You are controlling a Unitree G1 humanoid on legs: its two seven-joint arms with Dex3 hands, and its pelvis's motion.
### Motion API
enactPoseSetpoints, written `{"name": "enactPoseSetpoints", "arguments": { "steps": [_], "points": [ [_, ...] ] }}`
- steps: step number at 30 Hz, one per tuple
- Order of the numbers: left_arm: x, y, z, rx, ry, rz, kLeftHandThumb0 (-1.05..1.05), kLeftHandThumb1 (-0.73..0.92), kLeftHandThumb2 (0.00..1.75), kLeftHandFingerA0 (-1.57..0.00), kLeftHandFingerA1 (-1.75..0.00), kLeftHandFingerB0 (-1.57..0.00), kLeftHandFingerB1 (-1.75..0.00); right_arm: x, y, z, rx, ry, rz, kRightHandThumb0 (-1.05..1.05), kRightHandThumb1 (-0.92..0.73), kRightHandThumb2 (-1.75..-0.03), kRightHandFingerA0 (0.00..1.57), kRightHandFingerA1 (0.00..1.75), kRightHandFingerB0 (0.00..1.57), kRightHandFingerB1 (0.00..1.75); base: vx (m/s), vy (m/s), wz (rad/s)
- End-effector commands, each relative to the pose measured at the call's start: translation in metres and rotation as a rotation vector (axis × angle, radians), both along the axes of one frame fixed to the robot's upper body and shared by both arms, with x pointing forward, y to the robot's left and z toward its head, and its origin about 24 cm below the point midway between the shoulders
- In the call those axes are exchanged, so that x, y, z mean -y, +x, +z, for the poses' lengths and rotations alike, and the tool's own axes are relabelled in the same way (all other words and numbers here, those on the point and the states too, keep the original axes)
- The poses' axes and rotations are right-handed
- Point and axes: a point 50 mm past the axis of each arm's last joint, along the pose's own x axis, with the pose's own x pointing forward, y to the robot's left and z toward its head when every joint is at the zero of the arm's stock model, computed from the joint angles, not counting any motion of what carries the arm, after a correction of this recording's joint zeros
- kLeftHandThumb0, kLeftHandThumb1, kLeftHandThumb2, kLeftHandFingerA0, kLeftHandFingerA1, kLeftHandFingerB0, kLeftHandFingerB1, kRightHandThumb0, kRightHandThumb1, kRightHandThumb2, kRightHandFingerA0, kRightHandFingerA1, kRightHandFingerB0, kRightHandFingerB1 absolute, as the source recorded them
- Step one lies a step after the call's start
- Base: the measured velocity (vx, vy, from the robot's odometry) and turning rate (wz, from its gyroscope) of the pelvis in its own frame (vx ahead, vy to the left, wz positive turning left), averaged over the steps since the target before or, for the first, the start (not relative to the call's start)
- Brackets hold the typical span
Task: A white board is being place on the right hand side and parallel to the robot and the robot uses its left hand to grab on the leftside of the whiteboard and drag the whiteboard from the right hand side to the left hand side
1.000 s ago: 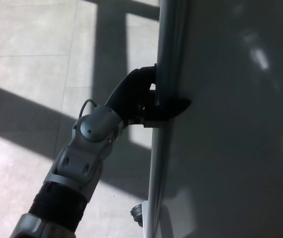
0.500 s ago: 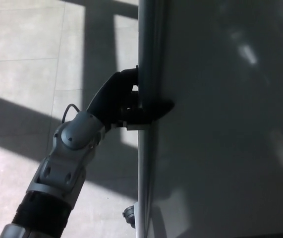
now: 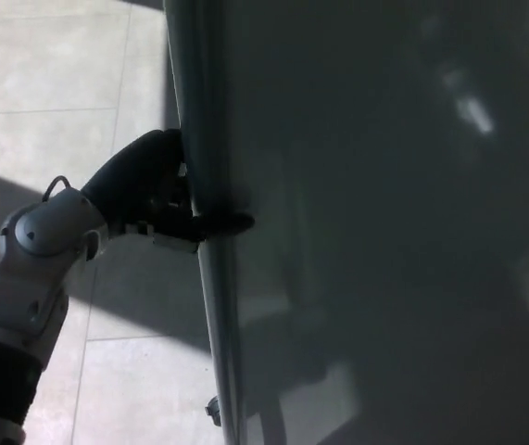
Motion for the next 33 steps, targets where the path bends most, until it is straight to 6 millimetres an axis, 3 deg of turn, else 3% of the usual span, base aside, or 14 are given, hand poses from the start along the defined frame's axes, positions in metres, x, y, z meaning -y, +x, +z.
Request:
{"name": "enactPoseSetpoints", "arguments": {
  "steps": [1,11,12,13,14,15,16,17,18,19,24,29,30,33],
  "points": [
    [-0.059,-0.005,0.004,-0.191,0.181,-0.106,-0.15,0.71,0.61,-0.96,-0.79,-1.02,-0.65,0.008,0.001,0.005,0.012,-0.032,-0.009,-0.81,-0.75,-0.62,0.87,0.91,0.49,0.54,0.00,0.000,0.00],
    [-0.102,-0.012,-0.001,-0.363,0.084,-0.017,-0.11,0.71,0.61,-0.95,-0.82,-0.99,-0.73,0.008,-0.001,0.004,0.000,-0.039,-0.005,-0.79,-0.75,-0.63,0.87,0.91,0.51,0.54,0.00,0.000,0.00],
    [-0.106,-0.013,-0.002,-0.367,0.083,-0.005,-0.11,0.70,0.61,-0.96,-0.81,-1.00,-0.72,0.008,-0.001,0.004,-0.001,-0.038,-0.004,-0.79,-0.55,-0.99,0.88,0.93,0.47,0.62,0.00,0.000,0.00],
    [-0.111,-0.014,-0.003,-0.372,0.083,0.003,-0.12,0.69,0.61,-1.00,-0.73,-1.01,-0.73,0.008,-0.001,0.004,-0.003,-0.040,-0.001,-0.80,-0.75,-0.63,0.87,0.91,0.51,0.53,0.00,0.000,0.00],
    [-0.112,-0.015,-0.003,-0.376,0.082,0.006,-0.12,0.69,0.61,-1.00,-0.73,-1.01,-0.73,0.008,-0.002,0.004,-0.004,-0.041,0.000,-0.80,-0.75,-0.63,0.87,0.91,0.51,0.53,0.00,0.000,0.00],
    [-0.116,-0.017,-0.003,-0.377,0.084,0.009,-0.12,0.70,0.62,-1.01,-0.71,-1.01,-0.75,0.008,-0.002,0.003,-0.011,-0.043,0.000,-0.79,-0.55,-0.99,0.88,0.92,0.47,0.61,0.00,0.000,0.00],
    [-0.121,-0.019,-0.002,-0.369,0.099,0.009,-0.16,0.71,0.61,-0.99,-0.73,-1.00,-0.76,0.008,-0.003,0.003,-0.010,-0.045,0.003,-0.80,-0.75,-0.64,0.87,0.89,0.51,0.52,0.00,0.000,0.00],
    [-0.124,-0.020,-0.002,-0.358,0.113,0.009,-0.13,0.72,0.61,-0.97,-0.77,-0.98,-0.78,0.008,-0.003,0.003,-0.010,-0.044,0.003,-0.80,-0.55,-0.99,0.88,0.91,0.47,0.61,0.00,0.000,0.00],
    [-0.128,-0.021,0.000,-0.344,0.132,0.009,-0.13,0.72,0.61,-0.97,-0.77,-0.98,-0.78,0.008,-0.003,0.003,-0.010,-0.043,0.002,-0.80,-0.55,-0.99,0.88,0.91,0.47,0.61,0.00,0.000,0.00],
    [-0.134,-0.023,0.001,-0.372,0.104,0.025,-0.06,0.77,0.62,-0.95,-0.81,-0.95,-0.80,0.008,-0.003,0.003,-0.010,-0.041,0.001,-0.81,-0.75,-0.63,0.87,0.89,0.52,0.51,0.00,0.000,0.00],
    [-0.158,-0.032,0.012,-0.399,0.091,0.025,-0.06,0.76,0.67,-0.82,-1.04,-0.89,-0.94,0.008,-0.001,0.004,-0.003,-0.038,-0.004,-0.80,-0.75,-0.62,0.88,0.92,0.52,0.53,0.00,0.000,0.00],
    [-0.179,-0.042,0.019,-0.357,0.189,0.032,-0.15,0.78,0.63,-0.85,-1.03,-0.90,-0.88,0.009,-0.001,0.004,-0.007,-0.033,-0.006,-0.80,-0.55,-0.99,0.88,0.93,0.49,0.62,0.00,0.000,0.00],
    [-0.190,-0.047,0.023,-0.381,0.222,0.061,-0.14,0.78,0.63,-0.86,-1.10,-0.89,-0.91,0.009,-0.001,0.004,-0.007,-0.042,-0.001,-0.80,-0.75,-0.63,0.87,0.90,0.52,0.52,0.00,0.000,0.00],
    [-0.202,-0.053,0.027,-0.380,0.244,0.081,-0.14,0.77,0.63,-0.85,-1.12,-0.89,-0.89,0.009,0.000,0.005,-0.006,-0.050,0.007,-0.79,-0.76,-0.63,0.88,0.90,0.52,0.52,0.00,0.000,0.00]
  ]
}}
